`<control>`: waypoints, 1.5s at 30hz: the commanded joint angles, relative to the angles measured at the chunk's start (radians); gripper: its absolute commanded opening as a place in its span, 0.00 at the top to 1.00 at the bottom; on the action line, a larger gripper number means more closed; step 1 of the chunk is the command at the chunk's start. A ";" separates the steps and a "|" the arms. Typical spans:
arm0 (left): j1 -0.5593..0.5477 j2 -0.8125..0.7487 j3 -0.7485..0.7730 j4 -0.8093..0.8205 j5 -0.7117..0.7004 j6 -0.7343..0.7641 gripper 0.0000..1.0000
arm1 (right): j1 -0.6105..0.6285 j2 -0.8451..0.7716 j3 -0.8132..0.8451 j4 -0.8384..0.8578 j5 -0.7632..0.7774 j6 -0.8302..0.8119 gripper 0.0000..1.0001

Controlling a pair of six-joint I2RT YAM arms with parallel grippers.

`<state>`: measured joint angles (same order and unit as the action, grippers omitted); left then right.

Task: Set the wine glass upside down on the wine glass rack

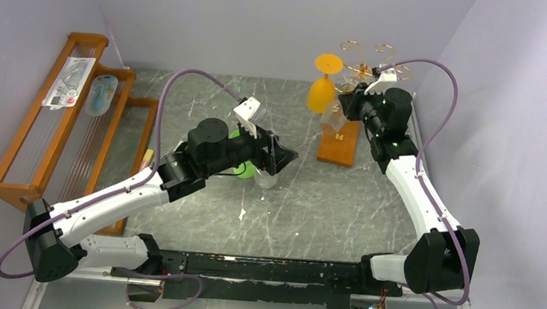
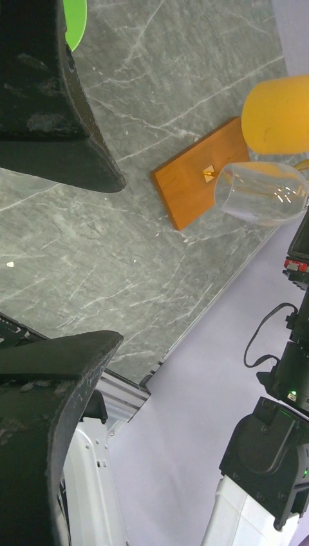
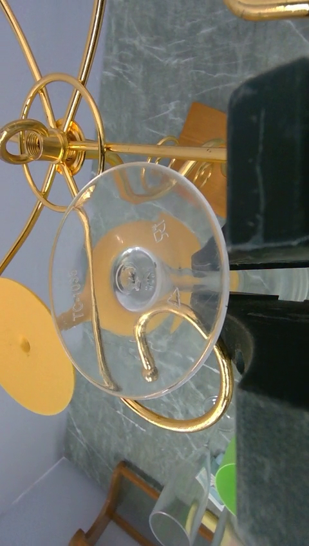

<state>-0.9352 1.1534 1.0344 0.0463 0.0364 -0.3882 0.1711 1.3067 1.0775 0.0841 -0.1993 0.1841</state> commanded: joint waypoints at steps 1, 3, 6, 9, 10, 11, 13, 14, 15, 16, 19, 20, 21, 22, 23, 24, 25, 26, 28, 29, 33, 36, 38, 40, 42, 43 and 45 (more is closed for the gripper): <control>-0.006 0.008 0.036 -0.029 -0.018 0.010 0.18 | -0.020 0.029 0.047 0.005 -0.123 -0.073 1.00; -0.007 0.011 0.036 -0.025 -0.015 0.007 0.18 | -0.022 0.041 0.055 -0.002 -0.155 -0.089 1.00; -0.006 0.019 0.041 -0.020 -0.008 0.000 0.18 | -0.022 0.052 0.062 -0.015 -0.186 -0.113 1.00; -0.007 0.030 0.053 -0.019 0.002 -0.003 0.18 | -0.022 0.051 0.058 -0.018 -0.169 -0.132 1.00; -0.007 0.033 0.054 -0.019 0.002 -0.004 0.18 | -0.022 0.049 0.057 -0.019 -0.153 -0.133 1.00; -0.007 0.036 0.058 -0.018 0.000 -0.004 0.18 | -0.022 0.047 0.055 -0.020 -0.138 -0.138 1.00; -0.006 0.043 0.064 -0.015 -0.004 -0.009 0.18 | -0.022 0.041 0.049 -0.017 -0.112 -0.138 1.00; -0.006 0.048 0.070 -0.015 -0.009 -0.010 0.18 | -0.022 0.036 0.047 -0.016 -0.101 -0.133 1.00; -0.007 0.057 0.078 -0.016 -0.022 -0.011 0.18 | -0.023 0.031 0.045 -0.013 -0.082 -0.126 1.00; -0.006 0.067 0.090 -0.018 -0.033 -0.013 0.17 | -0.022 0.027 0.042 -0.008 -0.065 -0.115 1.00; -0.005 0.105 0.144 -0.031 -0.089 -0.040 0.17 | -0.022 0.014 0.037 0.003 -0.035 -0.091 1.00; -0.006 0.119 0.158 -0.029 -0.103 -0.047 0.17 | -0.022 0.010 0.036 0.005 -0.028 -0.085 1.00; -0.004 0.132 0.171 -0.026 -0.118 -0.059 0.17 | -0.022 0.008 0.035 0.007 -0.018 -0.081 1.00; -0.003 0.143 0.182 -0.023 -0.131 -0.072 0.16 | -0.023 0.004 0.033 0.007 -0.007 -0.079 1.00; 0.000 0.156 0.191 -0.018 -0.135 -0.087 0.16 | -0.022 0.003 0.033 0.004 0.004 -0.078 1.00; 0.007 0.168 0.202 -0.007 -0.130 -0.107 0.16 | -0.022 -0.001 0.032 -0.001 0.016 -0.078 1.00; 0.013 0.181 0.213 0.000 -0.121 -0.120 0.16 | -0.022 -0.007 0.028 0.001 0.027 -0.077 1.00; 0.018 0.194 0.229 0.010 -0.110 -0.135 0.16 | -0.023 -0.017 0.019 0.005 0.030 -0.077 1.00; 0.030 0.218 0.251 0.035 -0.072 -0.161 0.16 | -0.025 -0.033 0.004 0.007 0.032 -0.074 1.00; 0.037 0.230 0.264 0.047 -0.051 -0.176 0.16 | -0.024 -0.039 -0.003 0.004 0.032 -0.074 1.00; 0.076 0.272 0.305 0.082 0.031 -0.252 0.18 | -0.024 -0.063 -0.042 0.010 0.016 -0.083 1.00; 0.099 0.299 0.334 0.110 0.068 -0.319 0.20 | -0.025 -0.086 -0.081 0.042 -0.006 -0.099 1.00; 0.110 0.324 0.369 0.114 0.095 -0.352 0.27 | -0.026 -0.100 -0.104 0.071 -0.015 -0.114 1.00; 0.117 0.355 0.427 0.097 0.125 -0.388 0.33 | -0.026 -0.119 -0.129 0.113 -0.014 -0.133 1.00; 0.119 0.387 0.471 0.082 0.155 -0.419 0.35 | -0.026 -0.136 -0.151 0.144 -0.006 -0.152 1.00; 0.120 0.405 0.491 0.078 0.168 -0.432 0.36 | -0.026 -0.142 -0.157 0.153 0.002 -0.157 1.00; 0.124 0.440 0.535 0.065 0.189 -0.457 0.35 | -0.027 -0.147 -0.154 0.151 0.023 -0.166 1.00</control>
<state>-0.8185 1.5406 1.4818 0.1116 0.1303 -0.7597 0.1474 1.1889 0.9344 0.1543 -0.1894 0.0628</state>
